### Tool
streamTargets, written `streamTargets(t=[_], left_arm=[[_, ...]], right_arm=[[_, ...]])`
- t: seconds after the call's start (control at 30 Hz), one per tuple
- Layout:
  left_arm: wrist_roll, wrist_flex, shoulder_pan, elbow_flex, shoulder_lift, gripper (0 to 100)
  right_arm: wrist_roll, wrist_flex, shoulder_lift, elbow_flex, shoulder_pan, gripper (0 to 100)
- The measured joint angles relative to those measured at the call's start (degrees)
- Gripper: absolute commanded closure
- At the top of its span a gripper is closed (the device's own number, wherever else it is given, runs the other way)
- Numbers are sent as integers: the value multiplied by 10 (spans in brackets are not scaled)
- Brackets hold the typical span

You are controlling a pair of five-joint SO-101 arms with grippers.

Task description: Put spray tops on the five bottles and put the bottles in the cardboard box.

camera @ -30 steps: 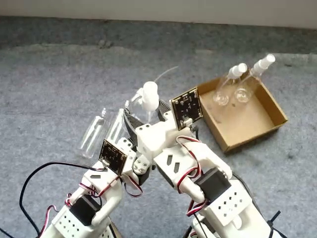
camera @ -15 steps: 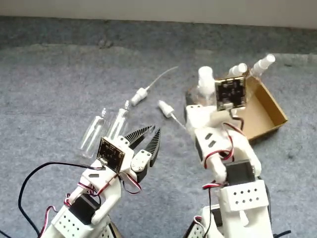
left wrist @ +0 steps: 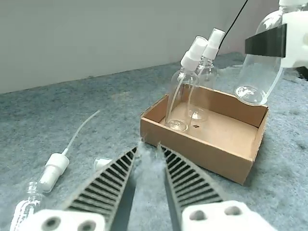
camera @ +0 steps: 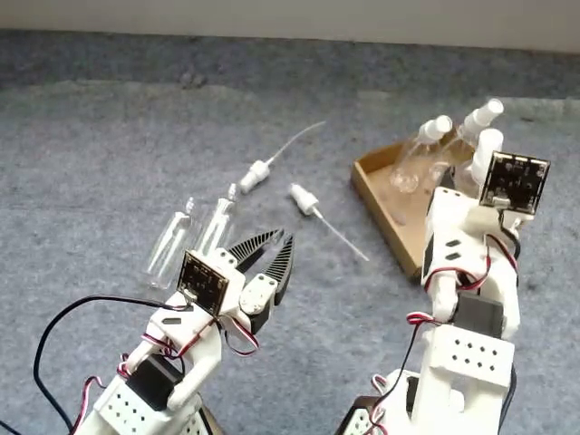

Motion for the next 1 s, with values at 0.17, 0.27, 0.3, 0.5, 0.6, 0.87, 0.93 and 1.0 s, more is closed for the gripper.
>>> streamTargets(t=[0.17, 0.27, 0.3, 0.5, 0.6, 0.87, 0.93, 1.0], left_arm=[[0, 0, 0, 0, 0, 995], [0, 0, 0, 0, 0, 995], [0, 0, 0, 0, 0, 995], [0, 0, 0, 0, 0, 995], [0, 0, 0, 0, 0, 995], [0, 0, 0, 0, 0, 995], [0, 0, 0, 0, 0, 995], [0, 0, 0, 0, 0, 995]], right_arm=[[4, -135, 1, 110, 14, 857], [4, -153, 1, 132, 15, 857], [4, -156, 1, 133, 16, 857], [4, -162, 58, 108, 38, 857], [4, -164, 135, 55, 61, 857], [4, -213, 296, -26, 74, 857], [4, -251, 324, -28, 74, 857], [4, -280, 353, -29, 74, 857]])
